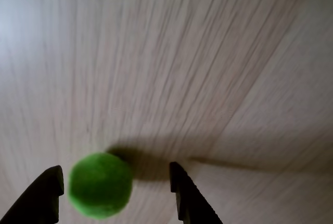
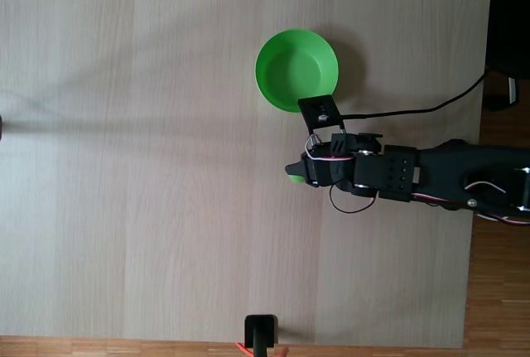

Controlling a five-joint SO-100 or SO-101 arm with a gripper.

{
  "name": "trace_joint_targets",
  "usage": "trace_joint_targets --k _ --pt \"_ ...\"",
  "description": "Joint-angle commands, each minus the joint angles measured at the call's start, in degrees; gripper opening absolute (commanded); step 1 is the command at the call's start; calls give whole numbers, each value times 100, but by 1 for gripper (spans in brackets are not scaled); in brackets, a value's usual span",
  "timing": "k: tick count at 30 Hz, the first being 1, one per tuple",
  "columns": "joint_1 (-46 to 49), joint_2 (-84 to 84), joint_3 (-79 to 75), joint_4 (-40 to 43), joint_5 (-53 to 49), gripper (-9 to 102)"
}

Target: Grasp a green pompom and put it in the green bowl.

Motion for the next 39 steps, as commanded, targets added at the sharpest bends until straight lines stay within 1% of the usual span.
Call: trace_joint_targets --k 1,7,17,39 --pt "-26 0 -237 0 -26 25" --pt "-44 -9 -255 0 -35 25" --pt "-378 -18 -483 0 -18 25" --pt "-308 -26 -378 9 26 25"
